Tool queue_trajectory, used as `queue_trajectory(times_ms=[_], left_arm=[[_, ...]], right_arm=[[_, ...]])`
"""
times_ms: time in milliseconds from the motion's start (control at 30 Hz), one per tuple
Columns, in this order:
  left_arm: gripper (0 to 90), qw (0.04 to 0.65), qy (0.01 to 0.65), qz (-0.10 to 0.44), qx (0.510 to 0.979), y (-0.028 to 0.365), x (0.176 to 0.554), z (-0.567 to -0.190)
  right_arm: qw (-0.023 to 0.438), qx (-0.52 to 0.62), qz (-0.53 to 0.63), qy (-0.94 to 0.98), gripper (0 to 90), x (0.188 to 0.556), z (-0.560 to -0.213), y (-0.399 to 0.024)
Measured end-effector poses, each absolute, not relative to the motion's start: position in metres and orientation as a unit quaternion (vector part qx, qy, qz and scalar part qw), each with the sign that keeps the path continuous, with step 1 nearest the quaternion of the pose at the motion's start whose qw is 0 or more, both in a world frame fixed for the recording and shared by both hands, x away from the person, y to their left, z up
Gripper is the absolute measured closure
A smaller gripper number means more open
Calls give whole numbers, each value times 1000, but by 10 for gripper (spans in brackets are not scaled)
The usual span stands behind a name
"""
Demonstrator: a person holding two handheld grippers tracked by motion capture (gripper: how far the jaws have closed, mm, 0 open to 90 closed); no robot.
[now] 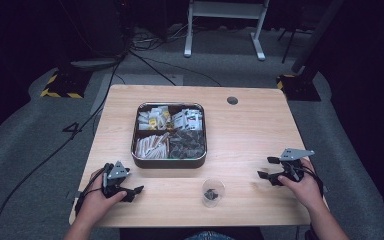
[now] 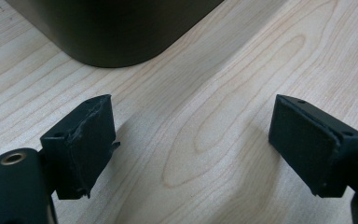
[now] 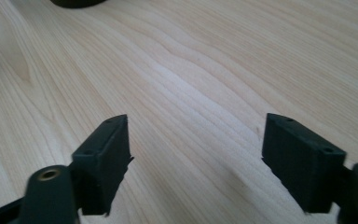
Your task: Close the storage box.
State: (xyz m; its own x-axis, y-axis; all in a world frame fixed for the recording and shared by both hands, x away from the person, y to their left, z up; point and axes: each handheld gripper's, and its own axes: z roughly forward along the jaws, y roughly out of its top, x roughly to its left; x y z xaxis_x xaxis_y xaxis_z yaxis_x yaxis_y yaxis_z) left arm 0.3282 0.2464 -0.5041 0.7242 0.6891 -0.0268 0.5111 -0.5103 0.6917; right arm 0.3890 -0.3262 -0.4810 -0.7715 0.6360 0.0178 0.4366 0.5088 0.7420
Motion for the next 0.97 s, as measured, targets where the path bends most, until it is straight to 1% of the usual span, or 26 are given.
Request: queue_trajectory(times_ms=[133, 267, 300, 400, 433, 967], left_arm=[[150, 351, 348, 127, 860, 246, 328, -504], [150, 351, 350, 127, 860, 246, 328, -504], [150, 351, 350, 127, 860, 246, 328, -504], [149, 351, 349, 127, 860, 246, 328, -504], [149, 351, 348, 127, 860, 246, 329, -504], [148, 350, 348, 127, 861, 246, 330, -504]], right_arm=[[132, 309, 375, 864, 157, 388, -487, -323], [124, 312, 357, 872, 160, 388, -494, -321], [119, 314, 345, 876, 131, 388, -497, -321], [136, 321, 361, 865, 36, 389, -503, -319], [137, 321, 363, 864, 25, 390, -505, -318], [140, 326, 361, 862, 21, 391, -505, -317]])
